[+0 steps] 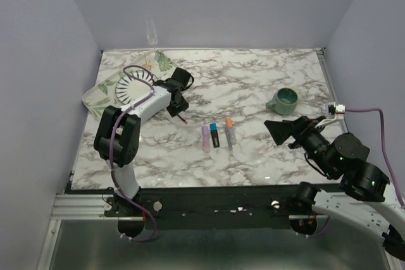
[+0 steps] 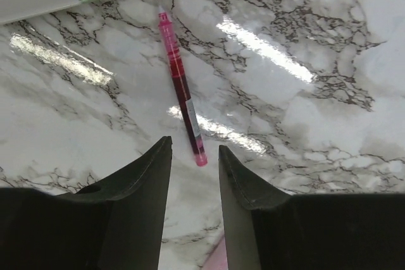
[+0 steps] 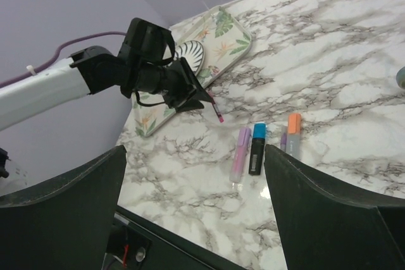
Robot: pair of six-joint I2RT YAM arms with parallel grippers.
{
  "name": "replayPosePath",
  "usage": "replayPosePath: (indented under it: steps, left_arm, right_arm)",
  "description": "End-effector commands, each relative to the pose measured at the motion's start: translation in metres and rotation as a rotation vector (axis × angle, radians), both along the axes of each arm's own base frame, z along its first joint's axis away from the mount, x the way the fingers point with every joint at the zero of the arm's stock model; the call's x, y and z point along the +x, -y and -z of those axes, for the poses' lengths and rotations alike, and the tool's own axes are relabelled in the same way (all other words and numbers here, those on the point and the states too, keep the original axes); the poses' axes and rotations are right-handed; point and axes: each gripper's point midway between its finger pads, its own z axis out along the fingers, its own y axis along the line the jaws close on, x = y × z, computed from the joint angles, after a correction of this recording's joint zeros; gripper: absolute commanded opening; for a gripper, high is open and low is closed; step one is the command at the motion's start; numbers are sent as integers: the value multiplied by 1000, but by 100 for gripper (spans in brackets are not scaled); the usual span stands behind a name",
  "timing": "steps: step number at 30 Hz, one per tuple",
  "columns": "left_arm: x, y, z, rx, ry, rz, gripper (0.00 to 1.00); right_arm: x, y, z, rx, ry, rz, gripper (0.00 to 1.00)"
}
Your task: Insert the pens into the pen caps
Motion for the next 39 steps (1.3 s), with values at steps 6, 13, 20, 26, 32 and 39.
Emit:
replayPosePath:
  steps: [6, 13, 20, 26, 32, 39]
  left_arm:
    - [-17, -16, 36, 66, -123, -91, 46]
    - [-6, -10, 50, 74, -131, -80, 48]
    - [-19, -20, 67, 117, -173, -85, 39]
    - [-32, -25, 68, 133, -172, -30, 27]
    - [-55, -19, 87, 124, -201, 57, 17]
    - [-68, -11, 102, 86, -249, 111, 0]
  right_arm:
    - [1, 8, 3, -22, 3, 29, 95]
    - [1, 9, 1, -31, 12, 34, 95]
    - [1, 8, 5, -30, 3, 28, 95]
    - [1, 9, 4, -23, 6, 33, 95]
    - [2, 5, 2, -18, 7, 23, 95]
    - [-1, 5, 6, -8, -2, 15, 95]
